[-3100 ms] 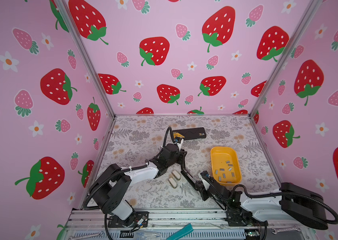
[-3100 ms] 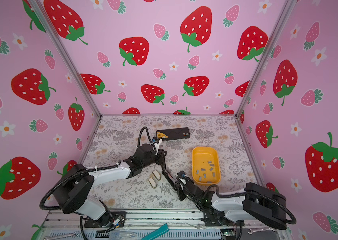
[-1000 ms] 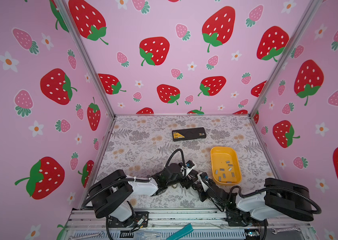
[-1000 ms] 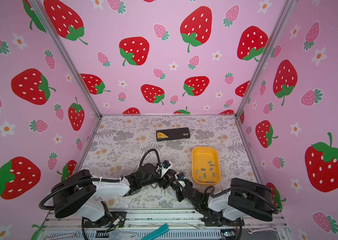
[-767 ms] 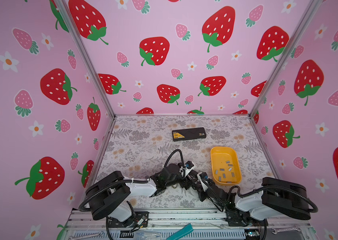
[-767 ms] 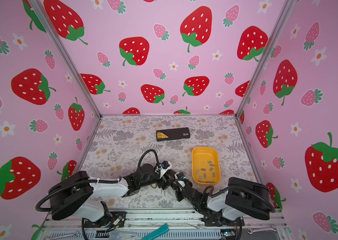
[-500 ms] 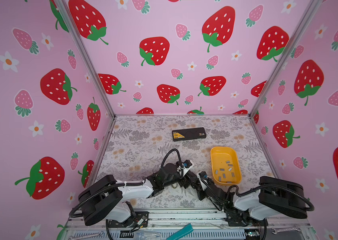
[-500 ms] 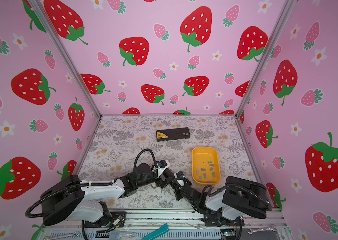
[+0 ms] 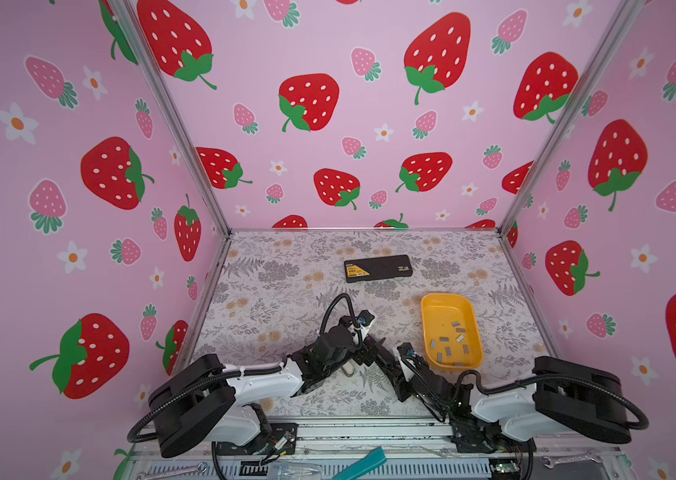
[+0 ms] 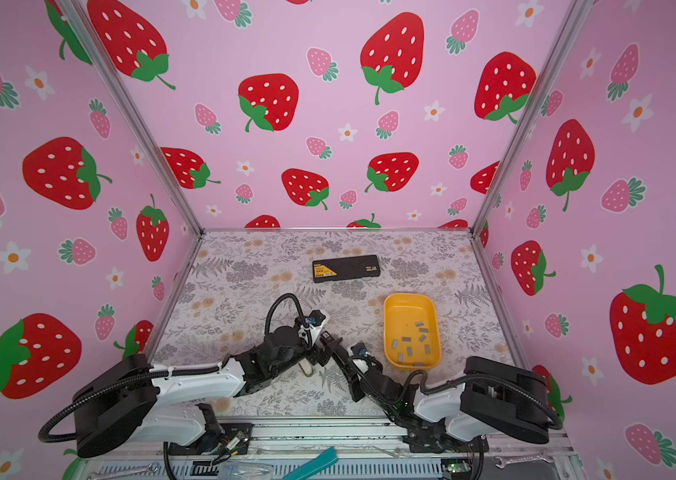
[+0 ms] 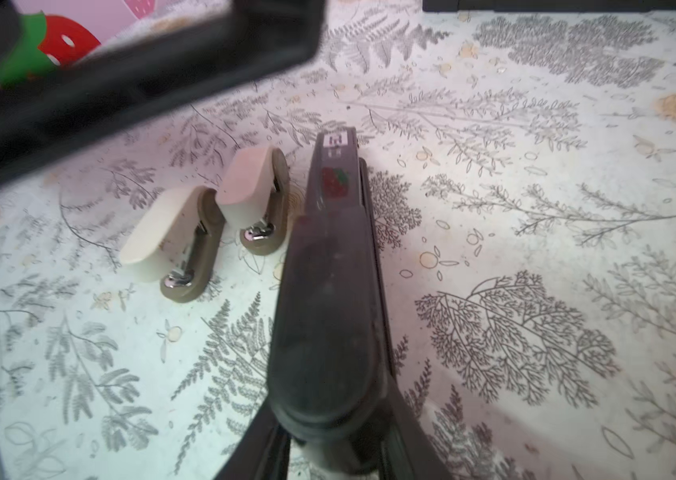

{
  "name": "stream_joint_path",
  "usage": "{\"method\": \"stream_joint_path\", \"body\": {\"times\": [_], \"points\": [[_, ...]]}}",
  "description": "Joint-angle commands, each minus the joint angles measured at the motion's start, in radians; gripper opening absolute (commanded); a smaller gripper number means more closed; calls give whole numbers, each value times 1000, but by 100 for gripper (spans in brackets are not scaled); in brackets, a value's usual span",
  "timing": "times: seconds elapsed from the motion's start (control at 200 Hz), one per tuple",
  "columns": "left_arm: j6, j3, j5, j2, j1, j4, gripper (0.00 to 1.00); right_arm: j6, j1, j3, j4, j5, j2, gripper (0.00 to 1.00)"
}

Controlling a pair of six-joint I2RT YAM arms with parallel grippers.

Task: Load the staples into the stapler
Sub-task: 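Swing the black stapler's top down onto its loaded channel with the left gripper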

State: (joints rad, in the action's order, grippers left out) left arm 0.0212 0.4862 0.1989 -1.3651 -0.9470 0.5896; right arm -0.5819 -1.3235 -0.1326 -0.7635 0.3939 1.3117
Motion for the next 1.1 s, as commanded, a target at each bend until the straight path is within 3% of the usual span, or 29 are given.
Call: {"method": "stream_joint_path", "body": {"times": [0.0, 0.115, 0.365, 0.845, 1.095], "points": [[50, 74, 92, -31, 1, -43, 92, 3, -15, 15, 92, 23, -106, 37], [69, 108, 107, -82, 1, -66, 92, 30, -21, 5, 176, 7, -209, 39], [92, 105, 132, -142, 1, -46, 92, 57, -22, -36, 299, 37, -324, 31], [92, 63, 110, -170, 0, 0, 92, 126, -21, -171, 292, 71, -167, 25], [104, 46, 103, -187, 1, 21, 92, 100, -22, -157, 246, 53, -83, 21]]}}
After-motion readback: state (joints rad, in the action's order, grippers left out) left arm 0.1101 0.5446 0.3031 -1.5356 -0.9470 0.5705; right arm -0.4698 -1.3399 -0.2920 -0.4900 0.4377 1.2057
